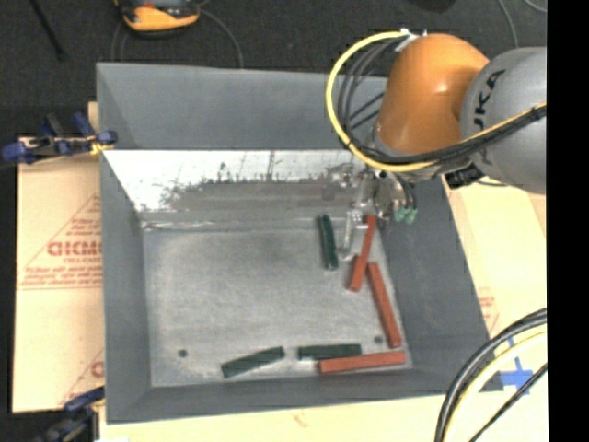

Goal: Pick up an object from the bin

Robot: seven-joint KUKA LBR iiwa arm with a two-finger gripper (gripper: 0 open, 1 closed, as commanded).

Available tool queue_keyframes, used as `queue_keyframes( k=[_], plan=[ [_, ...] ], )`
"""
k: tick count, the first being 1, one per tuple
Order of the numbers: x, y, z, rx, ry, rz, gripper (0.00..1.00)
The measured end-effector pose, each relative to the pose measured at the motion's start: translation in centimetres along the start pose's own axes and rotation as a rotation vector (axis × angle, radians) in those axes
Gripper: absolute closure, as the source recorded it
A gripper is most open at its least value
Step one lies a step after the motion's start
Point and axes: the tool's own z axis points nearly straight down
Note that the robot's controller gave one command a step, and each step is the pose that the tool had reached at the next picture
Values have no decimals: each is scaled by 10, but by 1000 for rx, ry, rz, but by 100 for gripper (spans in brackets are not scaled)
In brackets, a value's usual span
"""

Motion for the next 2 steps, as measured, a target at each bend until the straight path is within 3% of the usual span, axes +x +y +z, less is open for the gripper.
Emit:
queue_keyframes(
  k=[1, 2],
  plan=[
    [20, -23, 53, 0, 9, 20, 0],
    [31, -31, 86, 1, 9, 108, 0]
  ],
)
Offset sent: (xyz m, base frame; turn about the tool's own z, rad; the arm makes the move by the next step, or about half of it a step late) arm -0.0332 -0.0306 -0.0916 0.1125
